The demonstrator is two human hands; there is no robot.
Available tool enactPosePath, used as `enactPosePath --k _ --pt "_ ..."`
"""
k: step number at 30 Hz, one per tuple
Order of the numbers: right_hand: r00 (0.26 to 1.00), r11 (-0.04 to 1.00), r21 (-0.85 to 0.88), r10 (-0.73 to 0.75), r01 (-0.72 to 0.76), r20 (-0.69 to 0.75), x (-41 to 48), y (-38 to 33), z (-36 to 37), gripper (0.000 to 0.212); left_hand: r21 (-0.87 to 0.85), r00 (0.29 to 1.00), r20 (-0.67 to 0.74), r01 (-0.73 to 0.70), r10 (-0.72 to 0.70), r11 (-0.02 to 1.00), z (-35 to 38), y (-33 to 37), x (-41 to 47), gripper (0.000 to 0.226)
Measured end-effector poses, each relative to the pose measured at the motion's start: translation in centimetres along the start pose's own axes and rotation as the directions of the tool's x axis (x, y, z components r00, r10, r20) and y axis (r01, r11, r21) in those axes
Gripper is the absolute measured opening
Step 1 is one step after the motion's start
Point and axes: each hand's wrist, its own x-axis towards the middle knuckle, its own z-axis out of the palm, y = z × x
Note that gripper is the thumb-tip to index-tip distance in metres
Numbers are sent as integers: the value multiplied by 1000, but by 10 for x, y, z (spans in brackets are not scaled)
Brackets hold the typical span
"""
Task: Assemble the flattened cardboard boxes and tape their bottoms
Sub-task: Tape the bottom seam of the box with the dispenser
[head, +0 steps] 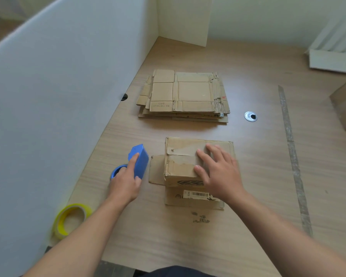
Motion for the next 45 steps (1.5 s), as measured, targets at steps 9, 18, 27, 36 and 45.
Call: enactPosePath --k 9,18,27,36,45 --pt "998 994 88 -58 58 -7 -4 8 -6 49 -151 925 -222 -347 310 926 -52 24 -20 69" --pt "990 790 612 55 37 -131 -3 18 -13 47 127 695 -119 -698 709 705 -77 72 -33 81" --pt "996 624 782 72 3 -61 -3 37 -23 57 353 402 89 -868 911 349 -64 95 -15 54" --pt "998 598 801 62 -20 -20 1 38 -28 46 260 216 197 -952 956 162 -68 109 -5 40" --pt "986 561 827 160 -47 -52 3 37 -24 16 187 341 175 -933 924 309 -66 118 2 50"
